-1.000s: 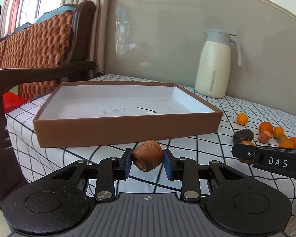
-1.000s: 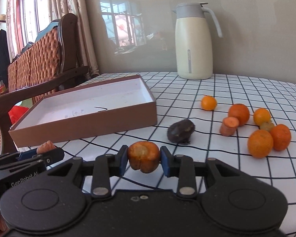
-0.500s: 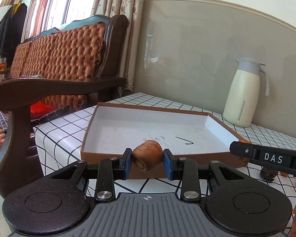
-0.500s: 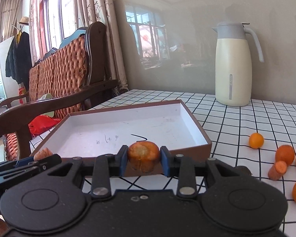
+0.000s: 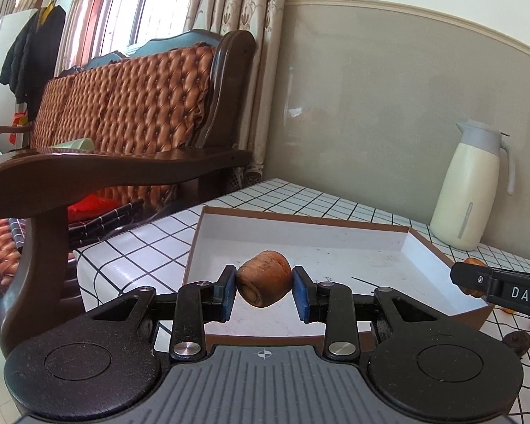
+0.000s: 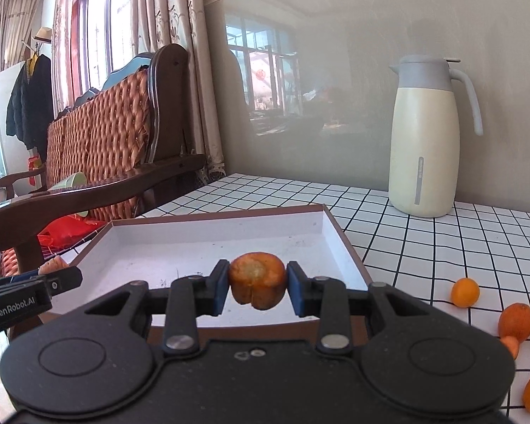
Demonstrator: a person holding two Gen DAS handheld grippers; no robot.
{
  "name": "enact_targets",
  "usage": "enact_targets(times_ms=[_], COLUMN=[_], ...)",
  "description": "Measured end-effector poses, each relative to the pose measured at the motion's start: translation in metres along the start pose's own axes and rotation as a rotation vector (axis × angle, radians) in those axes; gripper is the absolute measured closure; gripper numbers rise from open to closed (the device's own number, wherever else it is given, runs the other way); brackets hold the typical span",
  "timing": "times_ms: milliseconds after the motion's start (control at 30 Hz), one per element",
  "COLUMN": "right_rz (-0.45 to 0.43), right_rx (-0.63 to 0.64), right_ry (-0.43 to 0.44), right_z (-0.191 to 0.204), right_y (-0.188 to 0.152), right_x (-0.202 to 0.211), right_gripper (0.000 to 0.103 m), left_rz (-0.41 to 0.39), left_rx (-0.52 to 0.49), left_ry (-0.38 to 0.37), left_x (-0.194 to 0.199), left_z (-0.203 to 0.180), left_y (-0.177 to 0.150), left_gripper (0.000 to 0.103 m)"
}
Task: Organize fruits
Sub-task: 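Carry the cut orange piece with the right tool over the box while the left tool carries the brown chunk, then open the right gripper into the box while the left gripper releases the brown chunk there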
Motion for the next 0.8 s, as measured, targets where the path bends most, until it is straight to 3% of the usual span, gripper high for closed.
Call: enact_targets(times_ms=[400,800], right_rz=[0.082,0.141], right_rx=[0.006,0.014], right_ry=[-0.068,-0.106], right_z=[-0.018,-0.023], right_y=[0.003,-0.008], right_x=[-0.039,-0.049], right_gripper=[0.077,0.072], left_rz=[0.075,0.112], left_rx=[0.017,0.007], left_ry=[0.021,0.051], left_x=[-0.024,-0.03], left_z=[0.002,-0.006], left_y=[-0.008,-0.006], left_gripper=[0.069,0.069])
Point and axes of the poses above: each gripper's, at about its wrist camera, not at the fingertips, and x roughly against the way its jaws point, z to its left, y to its top, the point moved 7 cm from there along -x, roughly the way its jaws point
